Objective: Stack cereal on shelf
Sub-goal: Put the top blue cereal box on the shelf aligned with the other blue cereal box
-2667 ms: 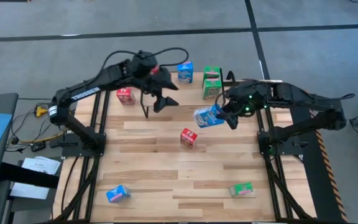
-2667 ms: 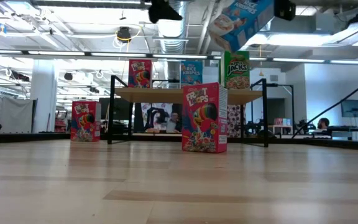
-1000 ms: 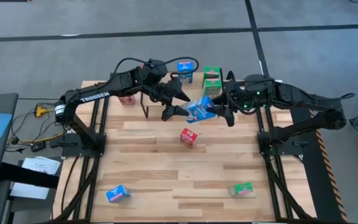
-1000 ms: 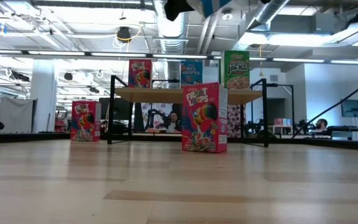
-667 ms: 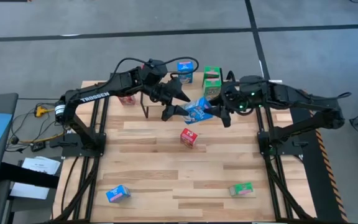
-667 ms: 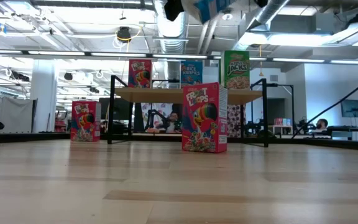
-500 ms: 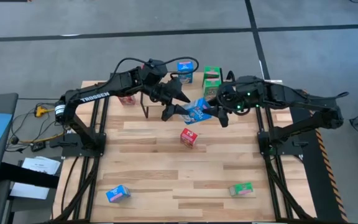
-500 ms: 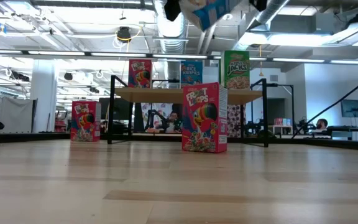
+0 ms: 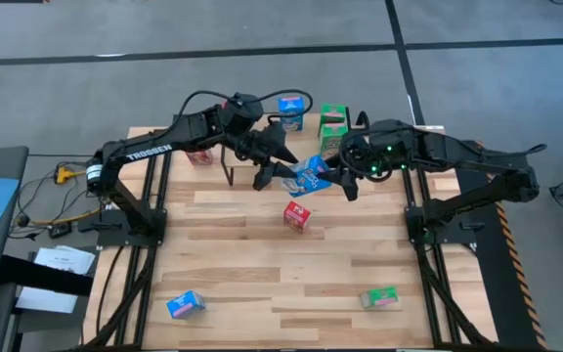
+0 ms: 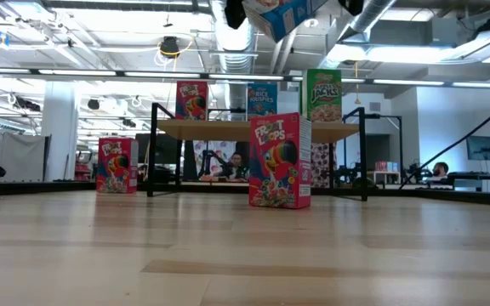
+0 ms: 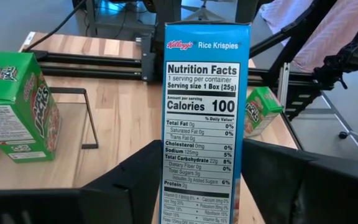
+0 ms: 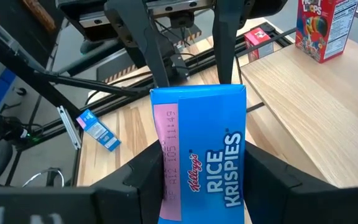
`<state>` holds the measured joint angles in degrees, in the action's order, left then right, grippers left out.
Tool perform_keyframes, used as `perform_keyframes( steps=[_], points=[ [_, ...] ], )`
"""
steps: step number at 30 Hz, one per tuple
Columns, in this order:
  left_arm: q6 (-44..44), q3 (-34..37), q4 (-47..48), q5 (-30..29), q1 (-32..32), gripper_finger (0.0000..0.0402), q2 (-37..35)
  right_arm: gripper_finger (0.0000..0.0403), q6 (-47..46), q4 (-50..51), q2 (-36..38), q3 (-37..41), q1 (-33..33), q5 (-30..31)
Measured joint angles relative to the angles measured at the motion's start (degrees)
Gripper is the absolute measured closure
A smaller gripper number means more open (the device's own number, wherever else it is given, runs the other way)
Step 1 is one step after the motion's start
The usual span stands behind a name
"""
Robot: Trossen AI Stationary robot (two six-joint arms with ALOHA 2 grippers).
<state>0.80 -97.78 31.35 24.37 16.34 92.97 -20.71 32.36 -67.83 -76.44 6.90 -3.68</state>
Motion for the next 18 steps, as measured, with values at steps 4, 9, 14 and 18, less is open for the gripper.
perform_keyframes(
  steps=[4, 9, 14, 18],
  points=[
    [0.02, 0.0, 0.12, -1.29, -0.01, 0.0211, 0.0, 0.0203, 0.08, 0.0, 0.0, 0.0, -0.04, -1.0],
    [-0.04, 0.0, 0.18, -2.39, 0.02, 0.0205, 0.0, 0.0203, 0.24, -0.02, 0.0, 0.0, -0.02, -1.4],
    [-0.17, 0.0, 0.18, -2.0, 0.04, 0.0205, 0.0, 0.0203, 0.22, -0.08, 0.0, 0.0, 0.41, -1.74],
    [-0.17, 0.0, 0.17, -2.01, 0.07, 0.0205, 0.0, 0.0203, 0.23, -0.15, 0.0, 0.0, 0.44, -1.78]
  ],
)
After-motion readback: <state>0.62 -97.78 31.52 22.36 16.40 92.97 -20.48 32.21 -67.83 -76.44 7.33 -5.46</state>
